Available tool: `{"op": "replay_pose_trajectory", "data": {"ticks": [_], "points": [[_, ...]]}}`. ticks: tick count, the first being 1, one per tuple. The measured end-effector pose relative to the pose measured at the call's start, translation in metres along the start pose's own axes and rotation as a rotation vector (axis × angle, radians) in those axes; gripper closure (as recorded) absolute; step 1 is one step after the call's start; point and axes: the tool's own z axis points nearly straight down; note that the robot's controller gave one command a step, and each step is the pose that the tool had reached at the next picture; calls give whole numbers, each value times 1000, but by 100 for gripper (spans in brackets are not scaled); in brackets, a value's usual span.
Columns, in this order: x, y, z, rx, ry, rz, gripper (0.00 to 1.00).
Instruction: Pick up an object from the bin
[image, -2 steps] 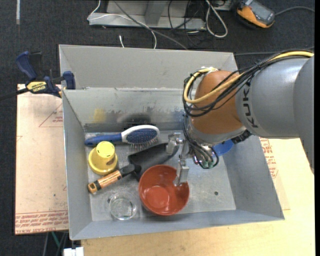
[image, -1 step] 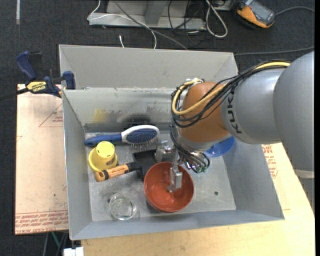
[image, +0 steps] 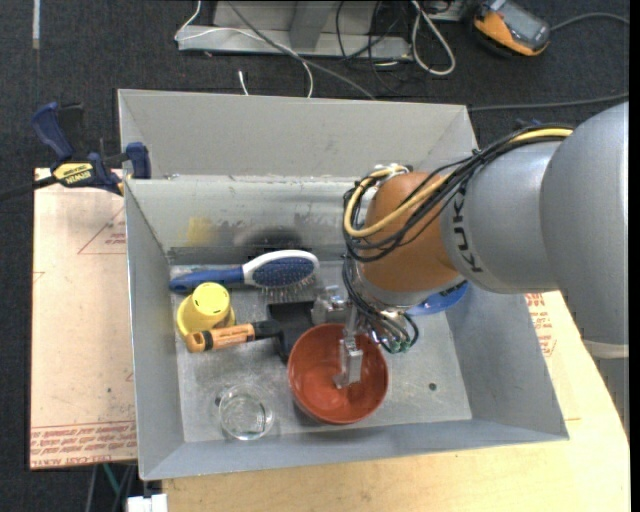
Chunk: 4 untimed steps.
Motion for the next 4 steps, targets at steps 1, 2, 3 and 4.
{"op": "replay_pose_trajectory", "data": {"ticks": [1,2,3,4], "points": [[-12,5,-21,-3,3,-65,100],[-12,6,-21,-3,3,-65,100],[-13,24,-28,-4,0,-66,0],[-13,24,-28,-4,0,-65,0]]}}
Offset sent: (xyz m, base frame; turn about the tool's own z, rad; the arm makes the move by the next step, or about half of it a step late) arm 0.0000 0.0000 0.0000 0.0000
